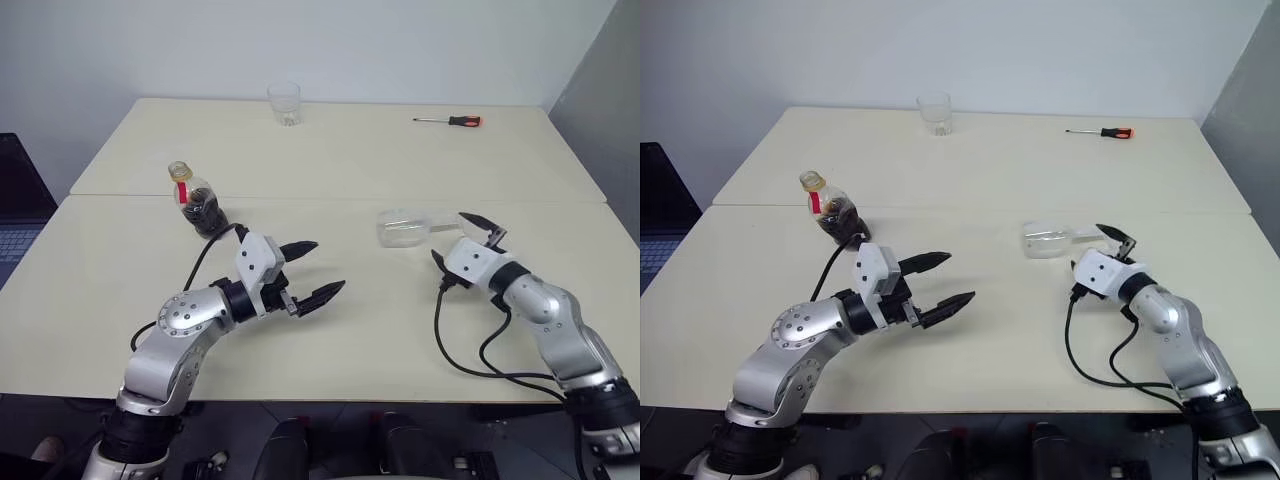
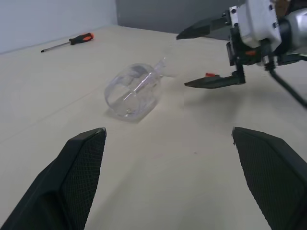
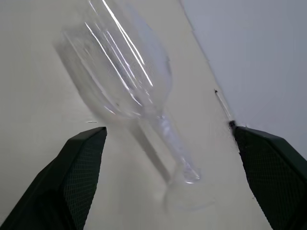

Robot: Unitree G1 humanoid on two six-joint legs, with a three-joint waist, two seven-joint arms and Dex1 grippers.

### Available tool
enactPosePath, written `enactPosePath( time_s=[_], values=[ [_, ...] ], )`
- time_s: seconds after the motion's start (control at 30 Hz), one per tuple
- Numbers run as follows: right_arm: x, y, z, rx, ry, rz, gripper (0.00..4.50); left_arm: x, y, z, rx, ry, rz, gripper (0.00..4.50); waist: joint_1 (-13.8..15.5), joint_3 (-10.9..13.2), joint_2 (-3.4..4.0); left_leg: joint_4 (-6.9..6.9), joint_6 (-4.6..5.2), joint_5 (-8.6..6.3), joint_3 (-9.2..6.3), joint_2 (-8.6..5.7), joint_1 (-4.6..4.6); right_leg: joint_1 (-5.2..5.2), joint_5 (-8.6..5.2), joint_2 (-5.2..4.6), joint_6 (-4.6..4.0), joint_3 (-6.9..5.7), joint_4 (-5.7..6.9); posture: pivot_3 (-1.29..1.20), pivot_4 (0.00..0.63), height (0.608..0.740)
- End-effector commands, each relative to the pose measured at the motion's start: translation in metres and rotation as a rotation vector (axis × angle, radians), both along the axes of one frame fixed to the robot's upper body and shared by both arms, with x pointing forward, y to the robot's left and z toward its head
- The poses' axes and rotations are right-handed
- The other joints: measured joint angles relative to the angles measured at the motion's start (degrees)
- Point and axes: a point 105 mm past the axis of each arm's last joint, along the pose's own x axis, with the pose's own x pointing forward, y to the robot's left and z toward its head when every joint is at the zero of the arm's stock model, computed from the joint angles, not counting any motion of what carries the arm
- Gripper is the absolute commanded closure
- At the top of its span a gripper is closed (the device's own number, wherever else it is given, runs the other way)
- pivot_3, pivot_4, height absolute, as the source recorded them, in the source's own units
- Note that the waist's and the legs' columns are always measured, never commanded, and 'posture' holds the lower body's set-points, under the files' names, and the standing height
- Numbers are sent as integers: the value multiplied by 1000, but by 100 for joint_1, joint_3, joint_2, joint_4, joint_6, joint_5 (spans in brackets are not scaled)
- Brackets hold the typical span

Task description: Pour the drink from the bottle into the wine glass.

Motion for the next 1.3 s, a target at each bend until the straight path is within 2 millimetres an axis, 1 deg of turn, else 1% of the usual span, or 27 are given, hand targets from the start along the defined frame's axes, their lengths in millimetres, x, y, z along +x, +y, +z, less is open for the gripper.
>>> enactPosePath(
  time_s=[0.03, 0.17, 0.37, 0.47, 0.53, 0.63, 0.8, 1.03, 1.3],
  values=[
    [12, 0, 14, -159, -143, -9, 0, 3, -5, 10, -22, -50, -11, 40, 0, 0, 0, -1, 0, 0, 0, 2, 0, 0, 0, 0, 0, 0, -1, 0, 150, 740],
    [24, -2, 10, -275, -189, -26, 0, 8, -4, 12, -37, -58, 12, 40, 0, 0, 0, -1, -2, 1, 5, 0, -1, -1, 0, -1, -1, 2, -1, 0, 150, 740],
    [32, -6, 3, -318, -182, -35, 0, 13, 1, 15, -52, -67, 55, 40, -1, 0, 0, 1, -2, 1, 3, 0, -1, -1, 0, -2, -1, 6, -1, 0, 150, 740],
    [37, -4, 2, -322, -182, -33, 0, 14, 3, 16, -56, -68, 67, 40, -8, 0, 0, 1, -1, 1, 3, 1, 0, -1, 0, -2, -1, 6, 0, 0, 150, 740],
    [44, -4, 1, -322, -179, -45, 0, 14, 3, 16, -60, -69, 73, 40, -14, 0, 0, 0, -2, 1, 3, 3, 1, -1, 0, -1, -1, 5, 0, 0, 150, 740],
    [54, -3, 5, -316, -193, -56, 0, 14, 3, 16, -62, -70, 78, 40, -13, 0, 0, 0, -3, 2, 4, 2, 0, -2, 0, -1, -1, 6, 1, 0, 150, 740],
    [63, 0, 8, -315, -203, -57, 0, 15, 2, 16, -67, -70, 83, 40, -14, 0, 0, 0, -9, 5, 3, 1, -1, -3, 0, -1, -1, 7, 0, 0, 150, 740],
    [70, 6, 5, -311, -195, -46, 0, 16, 3, 17, -71, -71, 91, 40, -15, 0, 0, 0, -14, 8, 3, 1, -1, -3, 0, -2, -1, 8, 1, 0, 150, 740],
    [76, 7, -3, -315, -161, -46, 0, 18, 3, 19, -75, -74, 97, 40, -18, 0, 0, 0, -14, 8, 3, 2, 0, -3, 0, -1, -1, 8, 1, 0, 150, 740]
  ],
)
